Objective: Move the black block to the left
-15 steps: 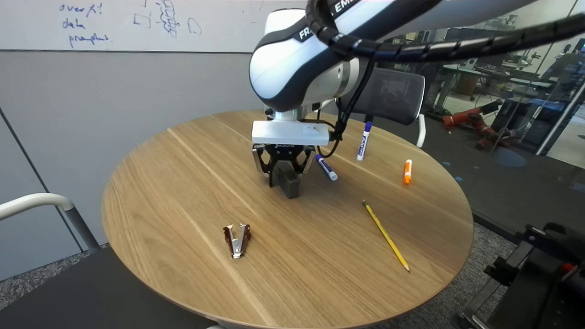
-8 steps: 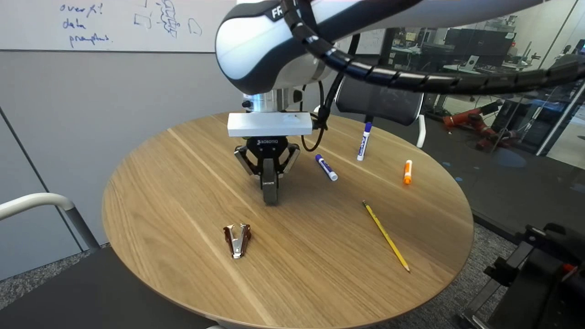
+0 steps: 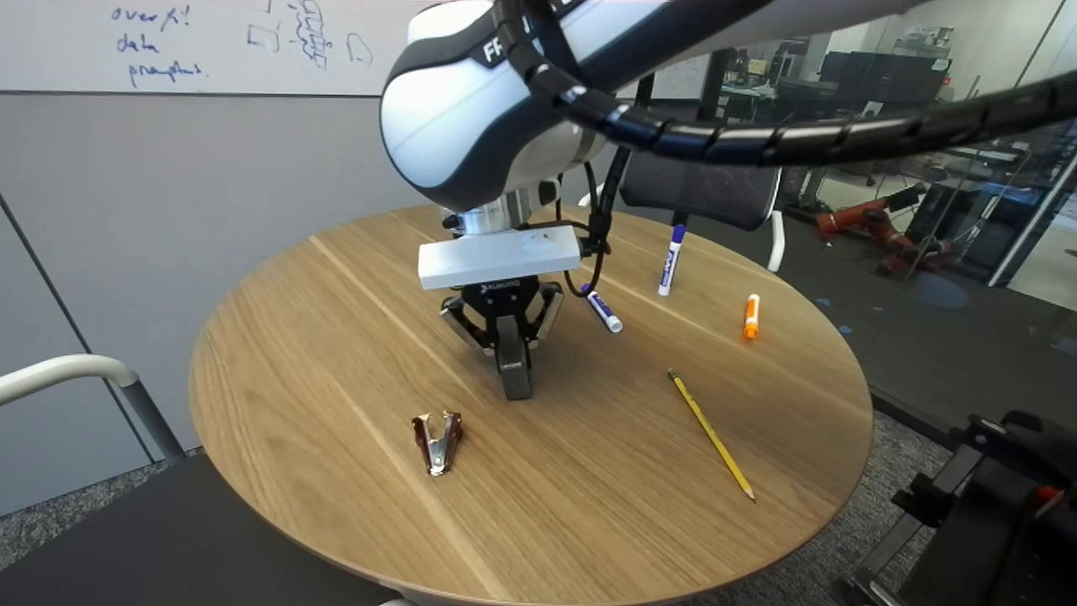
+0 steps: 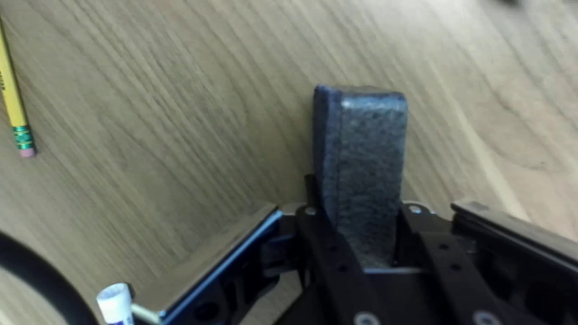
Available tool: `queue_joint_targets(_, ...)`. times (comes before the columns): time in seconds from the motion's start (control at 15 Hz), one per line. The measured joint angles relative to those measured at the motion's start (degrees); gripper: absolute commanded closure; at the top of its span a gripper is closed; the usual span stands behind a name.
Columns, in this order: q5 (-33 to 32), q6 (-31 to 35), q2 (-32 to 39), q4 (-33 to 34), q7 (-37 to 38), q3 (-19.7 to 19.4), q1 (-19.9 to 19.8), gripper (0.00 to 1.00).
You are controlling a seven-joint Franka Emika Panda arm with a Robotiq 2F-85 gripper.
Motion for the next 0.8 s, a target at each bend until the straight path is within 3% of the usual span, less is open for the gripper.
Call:
queue_joint_targets(0.13, -0.11, 1.27, -2.64, -5.03, 0.00, -0.74, -0.15, 0.40)
queue_joint_targets(0.47, -0.12, 5.54, -8.97, -18.04, -0.07, -1.14, -0.16, 0.02)
queue_joint_targets(0.8, -0.15, 9.67, -16.14, -31.32, -0.30, -1.13, -0.07, 0.00)
